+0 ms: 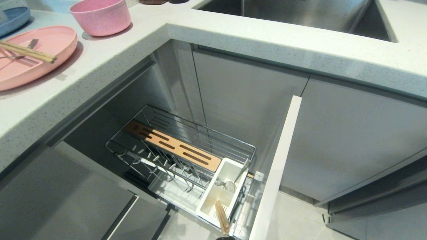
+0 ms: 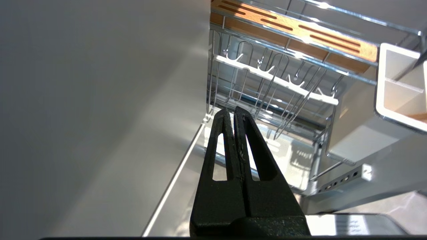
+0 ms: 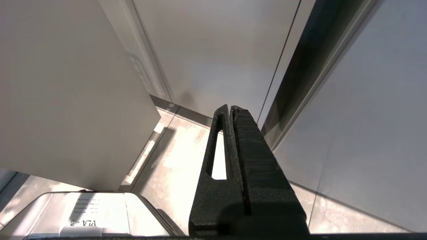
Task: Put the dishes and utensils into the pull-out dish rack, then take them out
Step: Pick up the chopsticks and place it in the cupboard
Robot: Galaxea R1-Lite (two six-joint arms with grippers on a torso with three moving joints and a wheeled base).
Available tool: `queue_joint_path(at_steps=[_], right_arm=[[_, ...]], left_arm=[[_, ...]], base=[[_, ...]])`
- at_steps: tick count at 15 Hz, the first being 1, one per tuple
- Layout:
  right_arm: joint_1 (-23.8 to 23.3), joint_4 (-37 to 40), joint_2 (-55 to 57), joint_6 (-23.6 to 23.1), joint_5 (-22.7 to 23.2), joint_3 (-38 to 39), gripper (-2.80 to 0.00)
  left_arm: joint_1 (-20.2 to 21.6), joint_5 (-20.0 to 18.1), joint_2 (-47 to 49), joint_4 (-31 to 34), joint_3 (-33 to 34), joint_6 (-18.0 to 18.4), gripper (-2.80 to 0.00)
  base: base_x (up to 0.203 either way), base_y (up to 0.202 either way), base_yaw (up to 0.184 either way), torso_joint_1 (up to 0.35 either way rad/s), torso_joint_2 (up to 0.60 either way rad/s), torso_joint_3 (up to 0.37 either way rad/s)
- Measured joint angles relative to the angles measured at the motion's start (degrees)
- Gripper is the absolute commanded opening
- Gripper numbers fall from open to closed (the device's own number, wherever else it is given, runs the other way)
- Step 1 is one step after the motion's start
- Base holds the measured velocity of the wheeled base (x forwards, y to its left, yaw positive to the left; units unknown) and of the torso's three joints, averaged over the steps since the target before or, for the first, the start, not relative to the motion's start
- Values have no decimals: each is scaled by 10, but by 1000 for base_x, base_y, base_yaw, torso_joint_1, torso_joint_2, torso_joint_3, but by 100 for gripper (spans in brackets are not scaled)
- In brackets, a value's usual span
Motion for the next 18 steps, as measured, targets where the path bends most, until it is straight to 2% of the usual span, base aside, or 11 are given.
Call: queue_joint_path(at_steps=[1, 5, 6, 7, 9, 13, 15, 18], right_arm=[[0, 0, 0, 0, 0, 0, -280], [0, 0, 0, 0, 0, 0, -280], [0, 0, 0, 0, 0, 0, -280], [0, 0, 0, 0, 0, 0, -280], [0, 0, 0, 0, 0, 0, -280], [0, 0, 0, 0, 0, 0, -280], [0, 0, 0, 0, 0, 0, -280], [0, 0, 0, 0, 0, 0, -280]], left_arm=[[0, 1, 0, -1, 0, 1, -280], [0, -18, 0, -24, 0, 55, -280], [0, -35, 0, -31, -1, 65, -280], [0, -59, 0, -36, -18, 58, -280], [0, -122, 0, -16, -71, 43, -280], [2, -244, 5, 100, -231, 37, -280], [2, -280, 21, 141, -319, 35, -280], [16, -295, 91, 155, -462, 29, -280]], base=[[0, 0, 0, 0, 0, 0], [0, 0, 0, 0, 0, 0], [0, 0, 0, 0, 0, 0], [0, 0, 0, 0, 0, 0], [0, 0, 0, 0, 0, 0], [0, 0, 0, 0, 0, 0], [0, 0, 0, 0, 0, 0], [0, 0, 0, 0, 0, 0]])
